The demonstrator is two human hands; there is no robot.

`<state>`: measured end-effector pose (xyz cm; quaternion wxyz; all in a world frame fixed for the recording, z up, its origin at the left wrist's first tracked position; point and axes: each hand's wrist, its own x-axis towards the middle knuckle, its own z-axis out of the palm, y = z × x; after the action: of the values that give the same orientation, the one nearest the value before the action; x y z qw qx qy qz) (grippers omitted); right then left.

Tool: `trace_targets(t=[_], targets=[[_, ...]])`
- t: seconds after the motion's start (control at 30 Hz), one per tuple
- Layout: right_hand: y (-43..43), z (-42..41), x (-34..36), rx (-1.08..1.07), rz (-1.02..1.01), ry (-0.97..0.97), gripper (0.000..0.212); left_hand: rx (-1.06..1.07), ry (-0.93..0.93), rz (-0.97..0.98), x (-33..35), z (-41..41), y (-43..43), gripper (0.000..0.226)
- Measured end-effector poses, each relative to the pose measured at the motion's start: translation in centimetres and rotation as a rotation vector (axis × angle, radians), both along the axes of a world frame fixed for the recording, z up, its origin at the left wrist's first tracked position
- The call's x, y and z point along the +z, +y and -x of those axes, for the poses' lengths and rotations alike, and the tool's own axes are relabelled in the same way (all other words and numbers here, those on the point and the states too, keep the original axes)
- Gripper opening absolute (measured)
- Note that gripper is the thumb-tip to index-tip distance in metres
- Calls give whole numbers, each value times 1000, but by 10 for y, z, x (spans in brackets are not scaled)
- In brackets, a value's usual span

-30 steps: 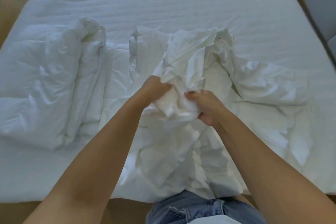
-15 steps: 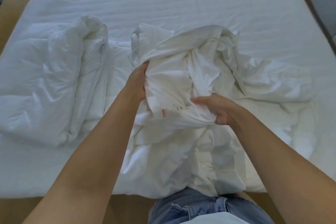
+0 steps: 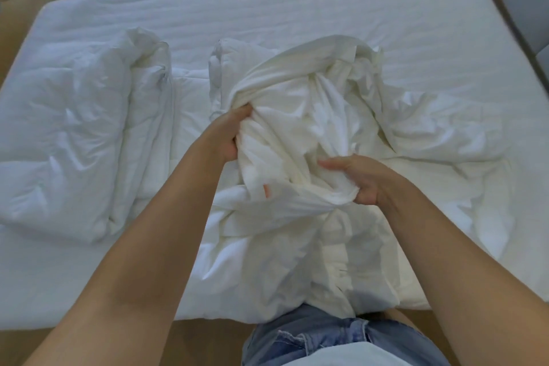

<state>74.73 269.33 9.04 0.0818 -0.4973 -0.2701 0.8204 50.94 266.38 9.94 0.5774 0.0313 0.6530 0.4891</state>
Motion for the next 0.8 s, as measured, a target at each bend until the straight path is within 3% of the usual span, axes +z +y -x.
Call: trace_targets(t=[0.07, 0.17, 0.23, 0.3, 0.37, 0.43, 0.57, 0.6, 0.73, 0.8], targets=[[5, 1, -6, -204, -69, -73, 14, -52, -39, -44, -1, -3, -2, 33], [23, -16, -9, -657, 25, 192, 17, 80, 96, -19, -4, 15, -9, 44], [25, -25, -7, -752, 90, 315, 17, 215, 315, 20, -11, 33, -13, 51], [19, -24, -9, -666, 77, 320, 25, 282, 417, 32, -17, 40, -15, 51], [9, -21, -8, -535, 57, 277, 32, 216, 385, 32, -14, 30, -16, 52], [1, -18, -4, -391, 75, 215, 34, 87, 214, -1, -3, 12, -21, 56], [-12, -13, 0, -244, -10, 4, 38, -119, -250, -317, 15, -26, -50, 48], [-15, -10, 0, -265, -92, -21, 41, -148, -237, -332, 19, -35, -59, 45], [-29, 4, 19, -288, -458, 14, 91, -194, 256, -358, 32, -63, -78, 44], [-36, 15, 32, -209, -601, 14, 94, -187, 284, -432, 40, -72, -82, 44]])
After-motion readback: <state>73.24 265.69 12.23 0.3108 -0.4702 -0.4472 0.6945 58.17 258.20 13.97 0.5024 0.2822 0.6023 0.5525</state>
